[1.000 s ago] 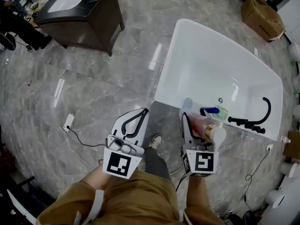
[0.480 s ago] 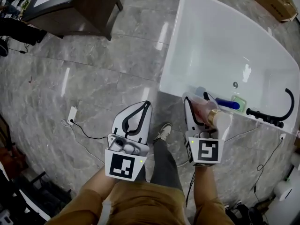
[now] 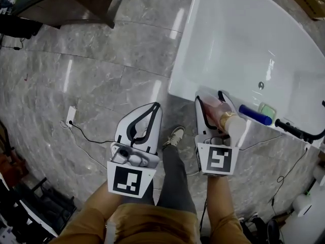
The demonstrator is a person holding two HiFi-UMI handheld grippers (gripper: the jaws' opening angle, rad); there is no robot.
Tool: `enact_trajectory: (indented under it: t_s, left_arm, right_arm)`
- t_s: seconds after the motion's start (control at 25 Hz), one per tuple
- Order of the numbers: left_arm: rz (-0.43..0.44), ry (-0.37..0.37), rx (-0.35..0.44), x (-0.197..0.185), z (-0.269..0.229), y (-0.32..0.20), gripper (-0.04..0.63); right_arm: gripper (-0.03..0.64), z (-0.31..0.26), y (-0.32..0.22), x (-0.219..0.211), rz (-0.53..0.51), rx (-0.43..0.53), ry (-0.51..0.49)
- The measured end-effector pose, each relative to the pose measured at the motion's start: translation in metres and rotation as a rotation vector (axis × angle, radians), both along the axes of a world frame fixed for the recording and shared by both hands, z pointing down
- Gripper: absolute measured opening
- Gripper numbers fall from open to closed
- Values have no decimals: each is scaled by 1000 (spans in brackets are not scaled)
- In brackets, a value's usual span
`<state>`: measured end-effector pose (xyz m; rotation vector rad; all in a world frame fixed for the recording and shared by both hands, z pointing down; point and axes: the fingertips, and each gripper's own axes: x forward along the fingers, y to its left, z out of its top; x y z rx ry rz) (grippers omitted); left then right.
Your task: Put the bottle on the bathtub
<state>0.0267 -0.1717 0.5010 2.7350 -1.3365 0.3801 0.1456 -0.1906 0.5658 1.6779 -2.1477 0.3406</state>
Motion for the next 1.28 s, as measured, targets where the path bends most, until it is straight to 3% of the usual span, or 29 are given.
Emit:
enact_trajectory:
  t_s: [0.36, 1.28]
  left_arm:
    - [-32, -18, -6, 8, 36, -15, 8]
    - [-52, -23, -20, 16, 66, -27, 8]
  right_arm:
    - [239, 56, -20, 4, -30, -7, -31]
    - [239, 93, -35, 1, -69, 5, -18]
